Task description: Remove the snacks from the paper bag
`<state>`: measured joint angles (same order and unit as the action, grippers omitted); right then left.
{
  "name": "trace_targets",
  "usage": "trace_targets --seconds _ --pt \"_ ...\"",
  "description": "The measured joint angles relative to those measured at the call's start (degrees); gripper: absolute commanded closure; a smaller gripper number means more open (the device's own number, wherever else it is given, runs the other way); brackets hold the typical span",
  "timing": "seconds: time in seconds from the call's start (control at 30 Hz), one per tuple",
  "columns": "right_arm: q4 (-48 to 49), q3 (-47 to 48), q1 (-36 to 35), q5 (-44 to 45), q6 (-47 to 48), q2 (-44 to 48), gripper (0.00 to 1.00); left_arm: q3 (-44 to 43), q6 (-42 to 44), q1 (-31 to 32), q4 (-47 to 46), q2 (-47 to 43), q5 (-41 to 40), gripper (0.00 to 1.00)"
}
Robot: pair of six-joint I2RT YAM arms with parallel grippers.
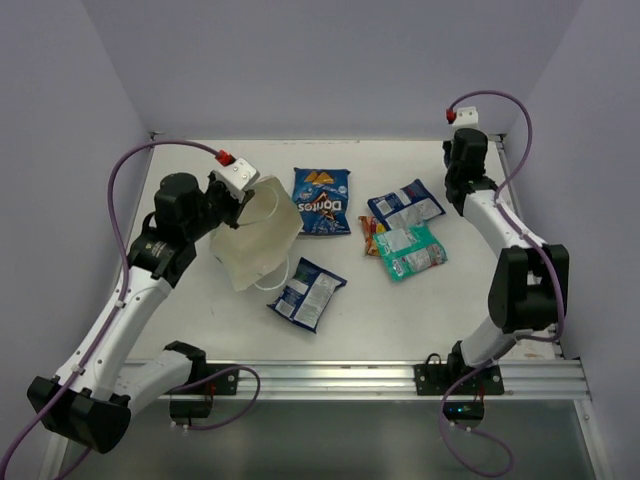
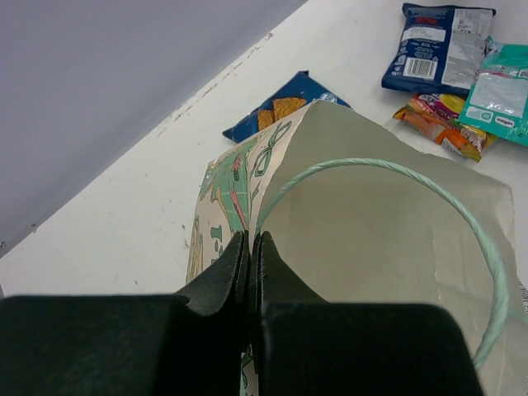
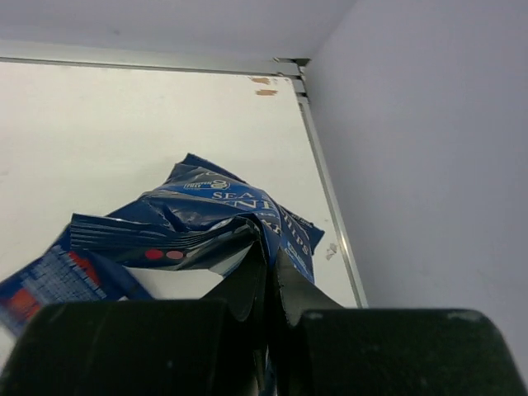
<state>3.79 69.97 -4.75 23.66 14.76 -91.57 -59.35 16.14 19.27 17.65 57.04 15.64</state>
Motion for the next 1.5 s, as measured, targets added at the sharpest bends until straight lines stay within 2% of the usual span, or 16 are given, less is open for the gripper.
trace_targets --seconds 0.2,0.23,0.3,0.33,0.4,0.53,0.67,0.87,1.0,1.27,1.5 --pt "5.18 3.26 1.9 9.6 1.92 -10.43 1.0 0.0 -1.77 0.0 1.29 0.0 -2.49 1.0" --pt "5.35 3.69 1.92 10.6 2.1 -11.67 0.88 -0.07 -2.54 0.0 1.44 0.09 -2.89 1.0" --pt "3.98 4.63 1.95 11.34 0.81 -13.9 0.44 -0.5 -4.44 0.02 1.99 0.55 -3.76 1.0" --pt "1.33 5.57 1.95 11.06 -0.42 -14.91 0.25 -0.92 -5.57 0.02 2.29 0.92 -4.26 1.0" --pt "-5.57 7.82 1.92 8.83 -4.44 -16.09 0.17 -1.77 -7.96 0.0 2.71 1.7 -5.7 1.0" --pt "-19.41 11.82 1.81 1.03 -15.67 -14.71 0.11 -4.74 -13.42 -0.28 3.69 4.24 -8.72 1.0" --pt "-27.17 12.09 1.66 -8.87 -26.58 -4.79 0.03 -9.11 -19.65 -3.48 4.63 8.09 -9.94 1.0" --pt "-23.98 11.15 1.09 -22.23 -37.2 20.13 0.01 -14.8 -26.84 -10.25 5.07 13.92 -12.11 1.0" --pt "-20.46 8.15 1.01 -29.75 -41.27 30.34 0.01 -18.82 -29.94 -13.57 4.94 19.58 -11.21 1.0" --pt "-22.45 -1.05 0.92 -37.48 -44.46 32.39 0.01 -25.38 -35.36 -18.82 4.02 31.06 -3.72 1.0" --pt "-25.81 -3.43 0.9 -39.78 -44.11 34.67 0.01 -29.27 -37.18 -24.02 3.54 36.81 0.28 1.0"
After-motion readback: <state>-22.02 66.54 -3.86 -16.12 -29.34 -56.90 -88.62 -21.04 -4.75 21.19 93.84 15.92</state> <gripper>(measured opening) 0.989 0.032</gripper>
